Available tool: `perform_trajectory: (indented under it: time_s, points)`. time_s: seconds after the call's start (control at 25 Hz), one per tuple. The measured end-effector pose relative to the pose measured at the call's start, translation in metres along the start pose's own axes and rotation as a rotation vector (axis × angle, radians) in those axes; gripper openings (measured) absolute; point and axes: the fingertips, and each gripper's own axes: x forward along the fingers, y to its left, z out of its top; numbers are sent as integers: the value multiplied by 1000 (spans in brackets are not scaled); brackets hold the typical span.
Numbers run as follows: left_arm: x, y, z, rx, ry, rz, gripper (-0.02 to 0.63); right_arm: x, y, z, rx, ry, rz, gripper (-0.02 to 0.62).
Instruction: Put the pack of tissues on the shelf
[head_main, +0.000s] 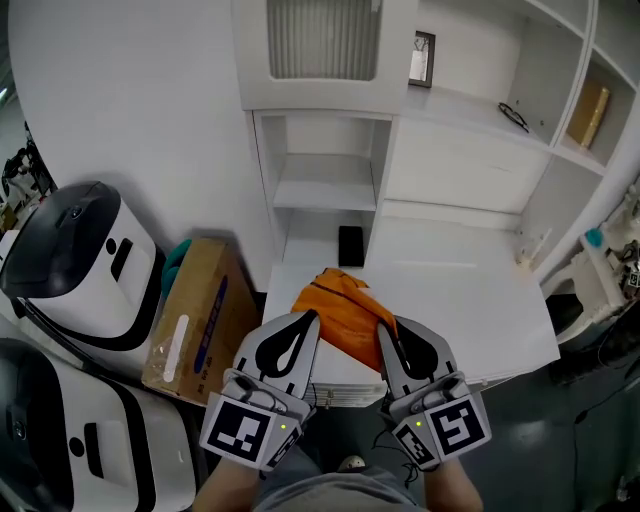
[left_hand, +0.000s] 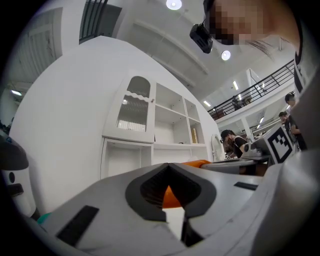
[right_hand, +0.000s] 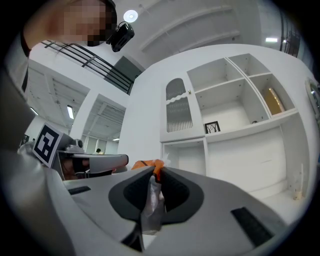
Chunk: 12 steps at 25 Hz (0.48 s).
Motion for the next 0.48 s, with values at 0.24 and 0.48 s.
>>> perform_trajectory:
  time_s: [0.24,0.48]
  points:
    - [15,29,-1,3,3,-56,40,30,2,-3,7,5,-44,44]
    - [28,57,-4,4,0,-114,40,59,5,-6,2,7,-89,44]
